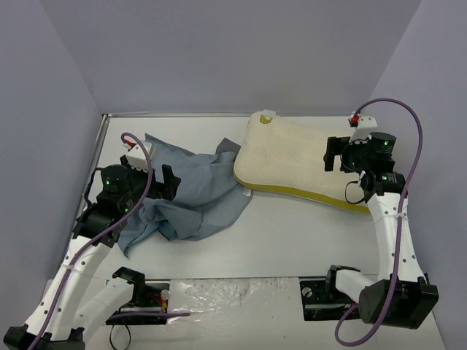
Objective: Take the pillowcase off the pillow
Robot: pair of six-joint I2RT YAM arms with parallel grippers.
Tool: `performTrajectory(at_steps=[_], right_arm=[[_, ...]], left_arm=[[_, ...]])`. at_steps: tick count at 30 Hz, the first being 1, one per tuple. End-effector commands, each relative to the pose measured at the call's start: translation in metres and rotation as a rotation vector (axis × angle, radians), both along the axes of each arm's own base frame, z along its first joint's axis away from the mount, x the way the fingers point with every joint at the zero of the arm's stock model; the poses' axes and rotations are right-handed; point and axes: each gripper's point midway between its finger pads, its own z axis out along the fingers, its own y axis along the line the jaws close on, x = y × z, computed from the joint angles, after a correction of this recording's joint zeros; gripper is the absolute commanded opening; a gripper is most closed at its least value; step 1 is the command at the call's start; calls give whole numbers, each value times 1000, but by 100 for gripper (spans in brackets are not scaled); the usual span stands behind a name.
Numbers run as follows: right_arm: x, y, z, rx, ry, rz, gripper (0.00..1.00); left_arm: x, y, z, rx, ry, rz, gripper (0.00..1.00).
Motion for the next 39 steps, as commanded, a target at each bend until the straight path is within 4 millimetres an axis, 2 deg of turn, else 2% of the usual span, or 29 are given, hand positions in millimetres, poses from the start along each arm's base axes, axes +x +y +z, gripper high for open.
performTrajectory(at_steps=[1,4,6,7,10,15,17,18,20,21,22,25,28,29,30,31,32,33,34,35,37,38,39], right_arm=[[-5,-7,19,16,-87,-52,100],[-10,-7,19,28,-102,-49,100],[-13,-4,17,47,-106,-30,100],[-14,-3,11,58,-95,-24,100],[-14,-1,6,82,-92,-2,100],[-17,4,4,94,-95,28,100],[-17,5,2,97,-92,33,100],[-17,5,2,99,-89,34,100],[-17,6,0,101,-85,37,100],[-17,5,0,100,-84,37,100],[-17,6,0,99,-87,41,100],[-19,7,2,99,-95,48,100],[-21,8,5,99,-106,52,100],[-21,9,6,101,-106,55,100],[-22,9,6,101,-109,56,100],[-22,9,7,101,-110,58,100],[-22,10,6,103,-109,59,100],[-23,11,7,103,-112,63,100],[-23,11,6,104,-111,63,100],[-24,11,7,106,-114,68,100],[-25,12,8,106,-116,72,100],[-25,13,8,106,-117,74,100],[-25,13,8,108,-118,77,100]], left_arm=[[-3,10,17,20,-72,30,94],[-3,14,14,28,-69,51,94],[4,22,-1,50,-33,105,94],[11,21,-16,68,14,114,94],[20,20,-42,133,157,111,94],[24,18,-35,120,109,107,94],[27,12,-39,115,117,80,94],[29,2,-58,120,193,31,94],[31,-10,-81,118,307,-18,94],[31,-16,-85,117,356,-40,94],[32,-23,-105,129,430,-65,94],[33,-31,-123,150,478,-76,94],[27,-44,-145,191,547,-123,100],[24,-48,-150,204,568,-142,95],[21,-51,-159,226,606,-157,84],[19,-53,-161,238,618,-165,80],[17,-54,-164,260,624,-165,64],[20,-51,-162,271,617,-148,44],[26,-49,-153,275,593,-117,18],[34,-34,-147,319,561,-31,4],[48,-17,-106,290,413,99,2],[61,1,-83,286,293,223,2],[60,13,-44,218,164,290,2]])
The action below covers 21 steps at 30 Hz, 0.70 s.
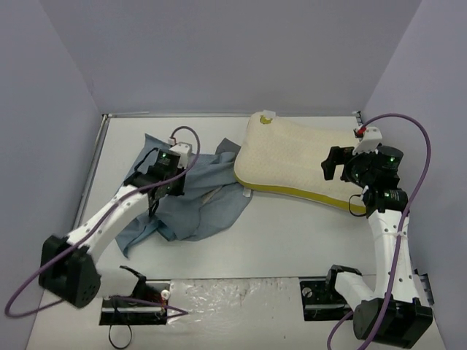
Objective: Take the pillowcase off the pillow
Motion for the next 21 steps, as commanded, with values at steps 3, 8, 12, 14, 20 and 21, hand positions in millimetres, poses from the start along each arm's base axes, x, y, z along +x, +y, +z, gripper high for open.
performTrajectory(at_steps=[3,8,12,14,20,21], right_arm=[[0,4,7,4,-36,25,100],[0,5,4,9,-27,31,100],[1,5,3,10,-25,32,100],[1,5,2,11,-22,33,100],[2,5,1,11,-21,35,100],[2,5,2,9,-22,36,100]], left_arm=[[28,84,167,-42,-659,459,2],[40,132,213,-105,-794,663,2],[59,150,239,-216,-843,720,2],[69,146,255,-247,-873,708,2],[95,105,332,-490,-984,560,2],[97,94,341,-533,-993,511,2]])
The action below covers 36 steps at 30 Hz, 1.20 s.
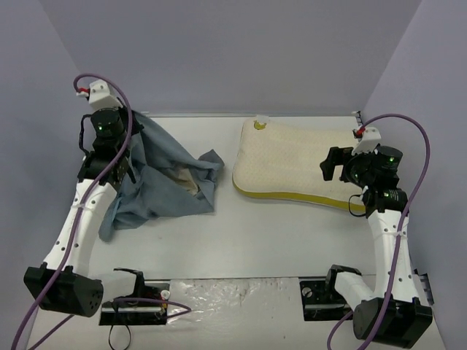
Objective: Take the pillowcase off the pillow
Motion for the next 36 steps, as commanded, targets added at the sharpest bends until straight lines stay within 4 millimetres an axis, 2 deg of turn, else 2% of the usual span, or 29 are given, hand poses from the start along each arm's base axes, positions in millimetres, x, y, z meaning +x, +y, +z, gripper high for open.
performTrajectory(at_steps=[1,3,5,7,8,10,11,12,13,14,15,16,17,20,21,23,24,26,27,29,30,31,33,34,35,36], right_arm=[[3,1,4,0,-27,13,100],[3,0,3,-3,-25,11,100],[3,0,3,-3,-23,6,100],[3,0,3,-3,-23,6,100],[3,0,2,-3,-21,8,100],[3,0,2,0,-19,9,100],[4,0,1,0,-18,10,100],[4,0,2,-1,-20,9,100],[3,0,0,-1,-16,8,100],[3,-1,1,-2,-18,7,100],[3,-1,1,-2,-18,7,100],[3,-1,0,-2,-16,7,100],[3,-1,0,-2,-16,7,100],[3,1,0,1,-17,15,100],[3,1,0,2,-15,15,100],[3,1,0,2,-15,14,100],[3,1,0,0,-15,14,100],[2,0,0,-2,-17,14,100],[2,-1,1,-4,-18,9,100],[3,-2,1,-9,-21,7,100],[2,-3,1,-9,-19,4,100],[2,-4,1,-10,-19,-1,100],[2,-7,1,-12,-22,-11,100],[1,-10,3,-14,-26,-22,100],[1,-12,5,-17,-35,-29,100],[0,-13,6,-18,-38,-34,100]], left_arm=[[0,-53,100,-127,-289,-244,2],[-1,-73,100,-149,-299,-319,2],[-5,-106,77,-174,-253,-433,2],[-9,-130,54,-185,-224,-504,2],[-15,-156,11,-181,-141,-575,2],[-17,-176,-27,-188,-84,-623,2],[-23,-188,-68,-206,-3,-653,2],[-24,-192,-80,-218,12,-664,3],[-23,-197,-101,-224,58,-673,8],[-28,-200,-120,-218,114,-688,23],[-28,-201,-129,-208,148,-689,65],[-28,-199,-129,-174,153,-694,87],[-28,-198,-116,-155,131,-701,94],[-41,-185,-79,-79,69,-695,94],[-49,-178,-43,-68,-8,-689,94],[-64,-168,-20,9,-47,-700,94],[-79,-162,8,31,-112,-713,94],[-98,-156,12,113,-108,-754,94],[-113,-149,21,141,-142,-758,94],[-128,-144,14,200,-148,-784,94],[-141,-136,17,213,-180,-774,94],[-142,-132,-5,224,-141,-763,94],[-151,-117,-19,251,-130,-716,94],[-152,-113,-40,262,-88,-707,94],[-155,-109,-50,275,-64,-698,94],[-161,-105,-51,277,-76,-692,94]])
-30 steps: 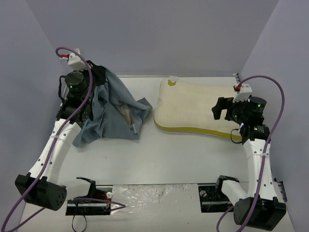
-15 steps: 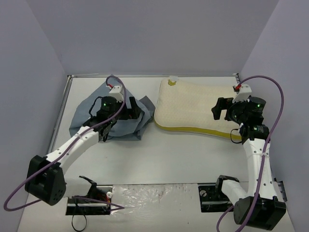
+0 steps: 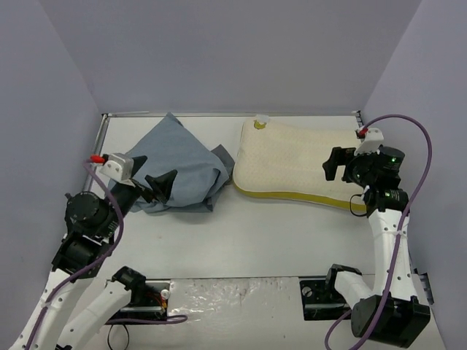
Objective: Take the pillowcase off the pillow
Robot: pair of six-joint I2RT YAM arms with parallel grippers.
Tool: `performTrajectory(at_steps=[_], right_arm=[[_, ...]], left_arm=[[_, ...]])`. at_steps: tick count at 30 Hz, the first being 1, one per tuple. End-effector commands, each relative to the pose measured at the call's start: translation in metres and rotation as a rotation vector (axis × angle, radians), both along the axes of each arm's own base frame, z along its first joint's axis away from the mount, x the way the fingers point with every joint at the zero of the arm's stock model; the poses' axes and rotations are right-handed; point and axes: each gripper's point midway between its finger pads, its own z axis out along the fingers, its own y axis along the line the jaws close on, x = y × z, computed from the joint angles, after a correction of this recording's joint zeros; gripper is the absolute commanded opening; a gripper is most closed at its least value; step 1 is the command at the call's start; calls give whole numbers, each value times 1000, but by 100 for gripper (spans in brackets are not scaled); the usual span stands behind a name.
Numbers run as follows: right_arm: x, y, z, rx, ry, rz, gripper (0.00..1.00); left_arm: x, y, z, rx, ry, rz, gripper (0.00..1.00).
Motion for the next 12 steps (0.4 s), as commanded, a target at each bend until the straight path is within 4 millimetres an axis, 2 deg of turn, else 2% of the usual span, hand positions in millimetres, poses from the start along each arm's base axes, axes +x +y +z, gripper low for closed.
performTrajectory(at_steps=[1,2,6,12], right_arm=[[0,-7,15,-21,-59,-16,100],[-1,-8,16,-25,-64,-16,100],[-5,-15,29,-43,-107,-57,100],[-10,-18,37,-60,-152,-71,100]], left_arm=[[5,10,-72,154,154,48,94],[4,12,-77,160,158,51,94],[-5,20,-69,143,119,73,94],[-7,23,-70,148,120,82,94]])
